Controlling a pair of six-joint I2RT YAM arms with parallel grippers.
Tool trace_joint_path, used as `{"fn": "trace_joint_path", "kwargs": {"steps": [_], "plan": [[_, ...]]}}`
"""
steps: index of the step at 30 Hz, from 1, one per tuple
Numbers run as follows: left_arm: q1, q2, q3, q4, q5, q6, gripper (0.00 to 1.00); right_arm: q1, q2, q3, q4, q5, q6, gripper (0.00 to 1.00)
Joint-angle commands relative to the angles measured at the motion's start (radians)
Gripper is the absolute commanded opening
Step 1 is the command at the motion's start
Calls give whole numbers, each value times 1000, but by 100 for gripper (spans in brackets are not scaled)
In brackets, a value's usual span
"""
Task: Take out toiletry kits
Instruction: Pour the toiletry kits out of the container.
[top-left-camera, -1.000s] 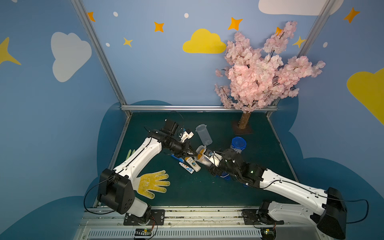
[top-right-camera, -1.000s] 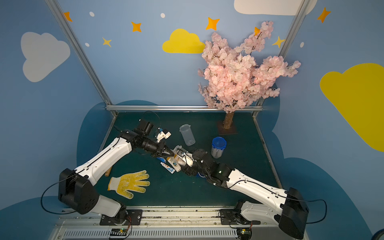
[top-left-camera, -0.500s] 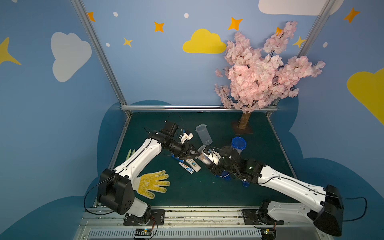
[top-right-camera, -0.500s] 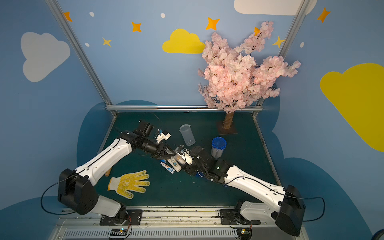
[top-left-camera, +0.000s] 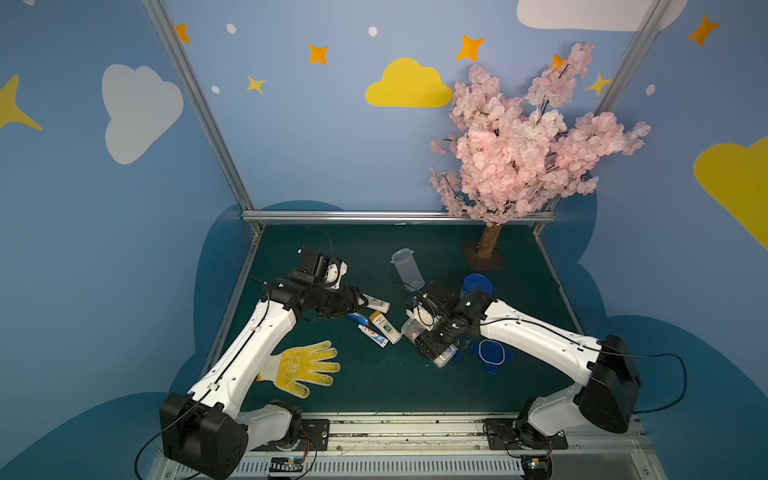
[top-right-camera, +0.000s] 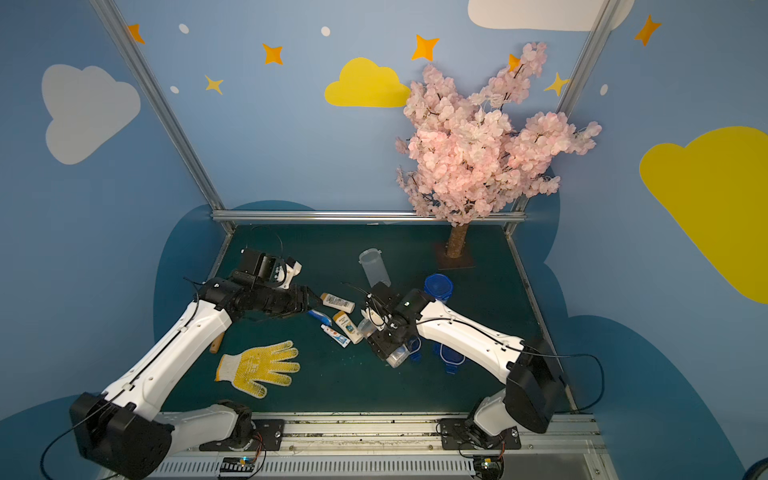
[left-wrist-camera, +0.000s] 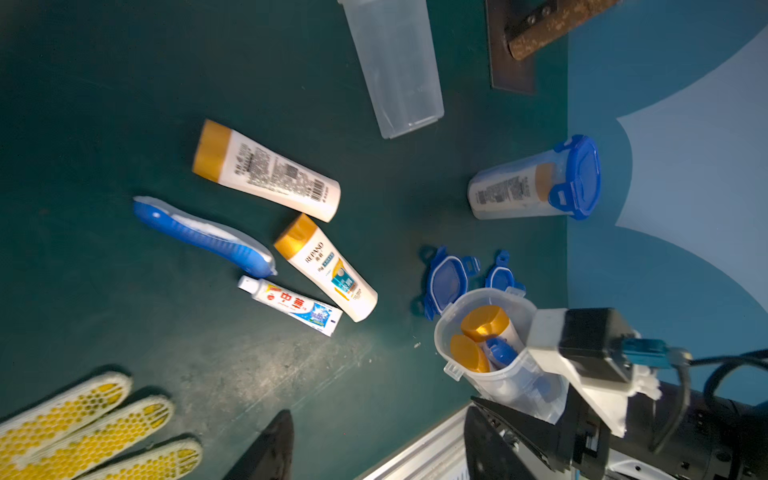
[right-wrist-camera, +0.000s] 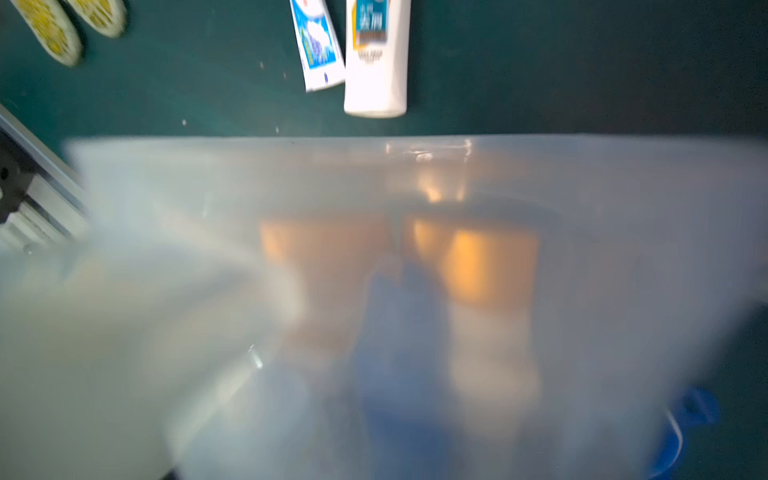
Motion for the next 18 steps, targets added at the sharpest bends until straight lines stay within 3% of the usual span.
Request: {"fn": "trace_joint_path", "kwargs": {"steps": [1, 5, 18], "plan": [[7, -24, -15, -19, -72, 4, 65, -24, 123, 108, -190, -108, -20, 26], [8, -34, -36, -9, -67, 2, 65, -24, 277, 163, -220, -114, -52, 17], [7, -42, -66, 3, -63, 9, 65, -45, 503, 400, -285, -121, -116, 17]]}}
